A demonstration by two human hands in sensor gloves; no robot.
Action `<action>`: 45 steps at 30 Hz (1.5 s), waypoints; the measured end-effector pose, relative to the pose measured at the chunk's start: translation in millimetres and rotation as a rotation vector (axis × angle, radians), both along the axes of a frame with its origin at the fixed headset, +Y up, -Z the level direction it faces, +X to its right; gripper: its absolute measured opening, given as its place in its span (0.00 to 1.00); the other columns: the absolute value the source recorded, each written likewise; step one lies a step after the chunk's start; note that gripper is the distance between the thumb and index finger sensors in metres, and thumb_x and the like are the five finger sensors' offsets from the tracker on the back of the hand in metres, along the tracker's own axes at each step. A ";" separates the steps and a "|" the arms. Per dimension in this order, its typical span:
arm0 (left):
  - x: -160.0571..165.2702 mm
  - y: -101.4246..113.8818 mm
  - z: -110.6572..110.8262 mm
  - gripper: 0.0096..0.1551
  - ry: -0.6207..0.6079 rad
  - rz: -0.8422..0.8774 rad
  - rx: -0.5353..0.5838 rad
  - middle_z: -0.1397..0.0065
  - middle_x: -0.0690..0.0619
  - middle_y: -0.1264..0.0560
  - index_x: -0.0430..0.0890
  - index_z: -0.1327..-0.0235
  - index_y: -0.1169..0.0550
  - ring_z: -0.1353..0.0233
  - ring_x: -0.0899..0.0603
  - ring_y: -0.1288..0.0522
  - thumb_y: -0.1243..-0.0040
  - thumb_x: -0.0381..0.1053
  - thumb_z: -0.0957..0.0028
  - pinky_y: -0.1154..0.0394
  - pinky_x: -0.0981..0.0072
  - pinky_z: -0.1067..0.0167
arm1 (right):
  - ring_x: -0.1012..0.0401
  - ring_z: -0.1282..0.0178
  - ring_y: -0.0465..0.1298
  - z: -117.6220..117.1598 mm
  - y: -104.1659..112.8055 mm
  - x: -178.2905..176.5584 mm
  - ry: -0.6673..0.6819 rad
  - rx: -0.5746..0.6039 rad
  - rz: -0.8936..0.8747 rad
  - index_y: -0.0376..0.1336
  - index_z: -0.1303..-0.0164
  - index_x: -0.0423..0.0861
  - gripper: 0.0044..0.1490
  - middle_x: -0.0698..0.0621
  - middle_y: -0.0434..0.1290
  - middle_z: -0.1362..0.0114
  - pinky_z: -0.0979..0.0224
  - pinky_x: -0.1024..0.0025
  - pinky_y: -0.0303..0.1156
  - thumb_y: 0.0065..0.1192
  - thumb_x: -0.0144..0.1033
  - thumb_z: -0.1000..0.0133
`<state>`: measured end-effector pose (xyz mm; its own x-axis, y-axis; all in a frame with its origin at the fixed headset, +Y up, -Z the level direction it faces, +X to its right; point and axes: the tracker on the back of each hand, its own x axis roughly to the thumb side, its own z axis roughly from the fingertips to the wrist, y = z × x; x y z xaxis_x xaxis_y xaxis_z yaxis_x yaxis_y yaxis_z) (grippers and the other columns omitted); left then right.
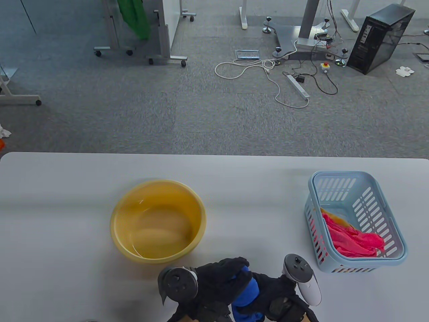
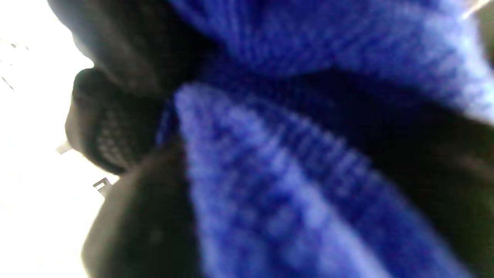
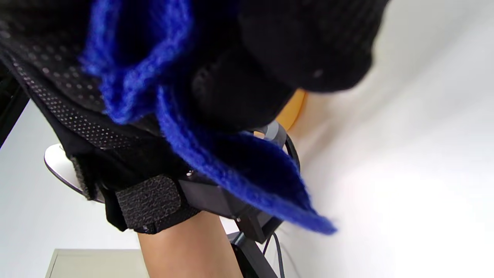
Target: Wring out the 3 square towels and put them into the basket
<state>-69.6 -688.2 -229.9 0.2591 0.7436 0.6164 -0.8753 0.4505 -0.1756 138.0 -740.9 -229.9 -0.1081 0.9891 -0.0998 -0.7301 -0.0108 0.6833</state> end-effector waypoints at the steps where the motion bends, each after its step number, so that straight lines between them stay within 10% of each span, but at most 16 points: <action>1: 0.6 1.8 0.6 0.32 0.000 -0.011 0.012 0.57 0.38 0.15 0.42 0.46 0.16 0.79 0.38 0.18 0.35 0.67 0.45 0.22 0.64 0.89 | 0.56 0.68 0.84 -0.9 -0.8 -0.4 0.008 0.007 -0.012 0.60 0.30 0.31 0.55 0.43 0.80 0.48 0.67 0.75 0.84 0.92 0.43 0.56; 45: -1.3 16.6 8.6 0.31 -0.035 -0.030 0.125 0.62 0.38 0.14 0.41 0.51 0.14 0.83 0.39 0.18 0.34 0.67 0.46 0.24 0.65 0.92 | 0.57 0.75 0.83 2.3 -19.6 -27.0 0.246 -0.144 -0.272 0.65 0.38 0.31 0.50 0.45 0.81 0.53 0.73 0.74 0.82 0.92 0.47 0.58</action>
